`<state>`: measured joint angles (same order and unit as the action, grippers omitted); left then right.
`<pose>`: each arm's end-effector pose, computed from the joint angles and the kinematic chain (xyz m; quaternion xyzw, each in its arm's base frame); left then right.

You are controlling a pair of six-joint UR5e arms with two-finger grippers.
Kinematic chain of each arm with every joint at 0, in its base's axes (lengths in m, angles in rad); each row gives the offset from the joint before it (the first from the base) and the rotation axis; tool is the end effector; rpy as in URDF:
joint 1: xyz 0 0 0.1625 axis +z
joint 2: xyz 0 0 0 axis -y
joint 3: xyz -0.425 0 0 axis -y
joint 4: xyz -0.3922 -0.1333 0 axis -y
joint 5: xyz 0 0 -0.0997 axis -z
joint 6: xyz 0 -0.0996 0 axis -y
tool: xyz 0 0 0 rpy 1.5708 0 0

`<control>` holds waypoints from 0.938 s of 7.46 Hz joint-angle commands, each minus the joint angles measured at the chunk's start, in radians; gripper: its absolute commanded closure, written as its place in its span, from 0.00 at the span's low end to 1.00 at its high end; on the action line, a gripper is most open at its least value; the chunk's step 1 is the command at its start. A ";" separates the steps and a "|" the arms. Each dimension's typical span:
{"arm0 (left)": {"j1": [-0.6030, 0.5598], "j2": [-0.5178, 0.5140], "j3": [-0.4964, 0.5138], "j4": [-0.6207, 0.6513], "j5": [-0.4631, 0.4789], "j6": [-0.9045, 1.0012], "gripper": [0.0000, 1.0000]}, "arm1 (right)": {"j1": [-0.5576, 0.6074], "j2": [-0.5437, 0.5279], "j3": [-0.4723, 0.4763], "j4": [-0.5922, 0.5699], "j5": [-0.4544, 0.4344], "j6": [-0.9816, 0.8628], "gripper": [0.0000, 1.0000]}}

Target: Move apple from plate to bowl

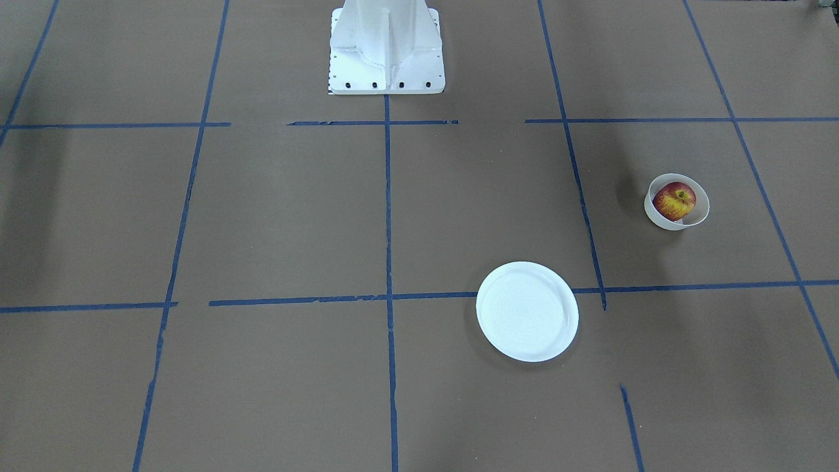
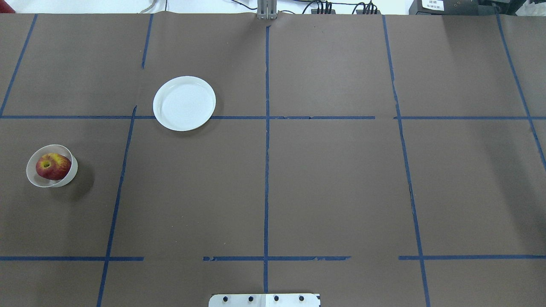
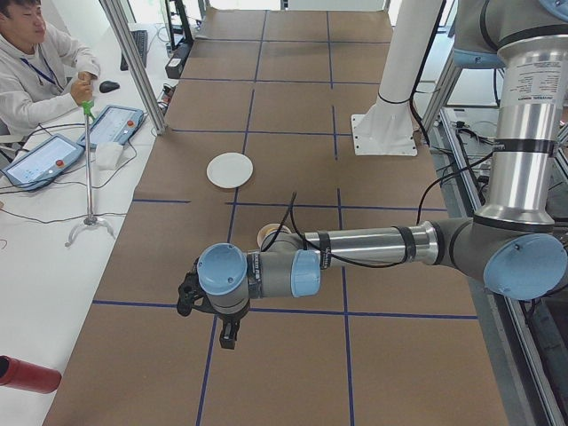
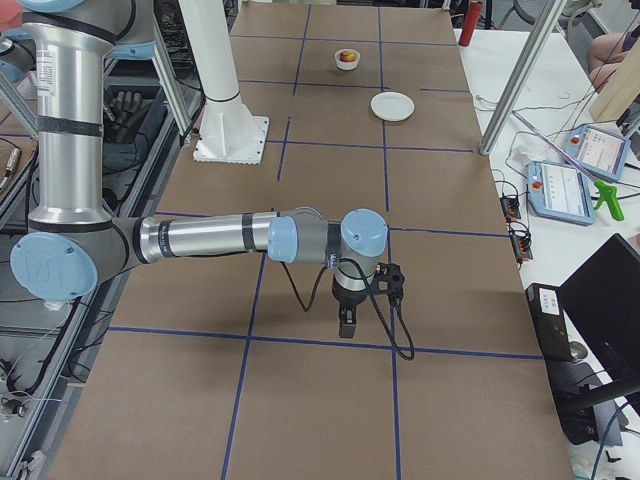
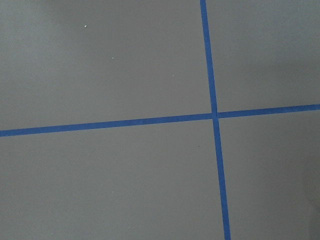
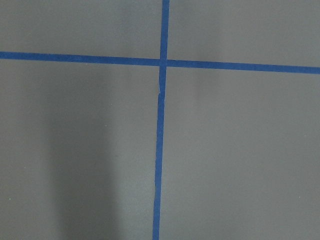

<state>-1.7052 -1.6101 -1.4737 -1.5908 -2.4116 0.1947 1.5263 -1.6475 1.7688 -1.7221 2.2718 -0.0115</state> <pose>-0.1263 -0.4929 0.6800 0.0498 0.4054 0.0198 0.9126 0.0488 -0.4567 0.6179 -0.0197 -0.3431 -0.0211 0.9389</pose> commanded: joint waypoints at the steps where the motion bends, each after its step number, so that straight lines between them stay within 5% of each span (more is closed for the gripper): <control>1: 0.001 -0.008 -0.008 0.011 -0.009 -0.009 0.00 | 0.000 0.000 0.000 -0.001 0.000 0.001 0.00; 7: 0.018 -0.010 -0.020 -0.002 -0.030 -0.150 0.00 | 0.000 0.000 0.000 -0.001 0.000 0.001 0.00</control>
<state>-1.6946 -1.6197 -1.4941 -1.5943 -2.4405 0.0498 1.5263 -1.6475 1.7692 -1.7226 2.2718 -0.0107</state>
